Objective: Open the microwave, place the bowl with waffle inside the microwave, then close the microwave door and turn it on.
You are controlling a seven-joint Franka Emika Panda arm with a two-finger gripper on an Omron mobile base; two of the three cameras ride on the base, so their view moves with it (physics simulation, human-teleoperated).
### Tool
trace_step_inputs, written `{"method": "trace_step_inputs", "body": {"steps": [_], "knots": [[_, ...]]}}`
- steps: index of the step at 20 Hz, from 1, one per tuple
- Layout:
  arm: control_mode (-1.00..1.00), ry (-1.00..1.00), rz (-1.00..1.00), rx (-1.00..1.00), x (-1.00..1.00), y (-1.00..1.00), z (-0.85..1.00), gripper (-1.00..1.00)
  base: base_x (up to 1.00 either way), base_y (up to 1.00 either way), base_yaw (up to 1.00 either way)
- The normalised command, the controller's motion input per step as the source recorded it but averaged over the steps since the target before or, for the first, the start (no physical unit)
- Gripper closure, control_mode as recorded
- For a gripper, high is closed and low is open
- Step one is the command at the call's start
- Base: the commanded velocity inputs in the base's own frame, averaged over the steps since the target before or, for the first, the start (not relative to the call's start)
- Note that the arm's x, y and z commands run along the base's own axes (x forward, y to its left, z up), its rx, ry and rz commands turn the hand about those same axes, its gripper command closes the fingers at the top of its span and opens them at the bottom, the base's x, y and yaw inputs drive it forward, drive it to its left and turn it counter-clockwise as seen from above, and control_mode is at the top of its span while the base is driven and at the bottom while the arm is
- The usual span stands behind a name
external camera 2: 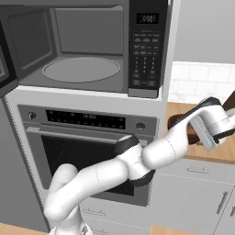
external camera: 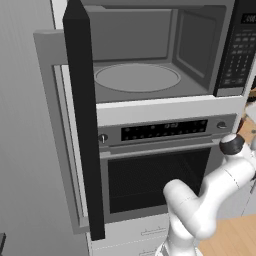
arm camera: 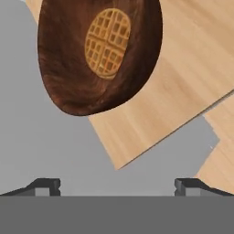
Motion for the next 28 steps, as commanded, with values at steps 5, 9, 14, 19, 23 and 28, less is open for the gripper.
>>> {"method": "trace_step_inputs", "body": {"steps": [5, 9, 14, 19, 23, 28], "knots": [[-1.0, 0.0, -0.08, 0.0, 0.22, -0.38, 0.0, -1.0, 0.0, 0.0, 0.0], [-1.0, 0.0, -0.25, 0.04, 0.37, -0.39, -0.07, -1.0, 0.0, 0.0, 0.0], [-1.0, 0.04, -0.17, 0.06, 0.53, -0.05, -0.06, -1.0, 0.0, 0.0, 0.0], [-1.0, 0.15, 0.0, 0.11, 0.51, -0.3, -0.03, -1.0, 0.0, 0.0, 0.0], [-1.0, 0.12, 0.0, 0.07, 0.24, -0.3, -0.16, -1.0, 0.0, 0.0, 0.0], [-1.0, 0.13, 0.0, 0.05, 0.06, -0.29, -0.22, -1.0, 0.0, 0.0, 0.0]]}}
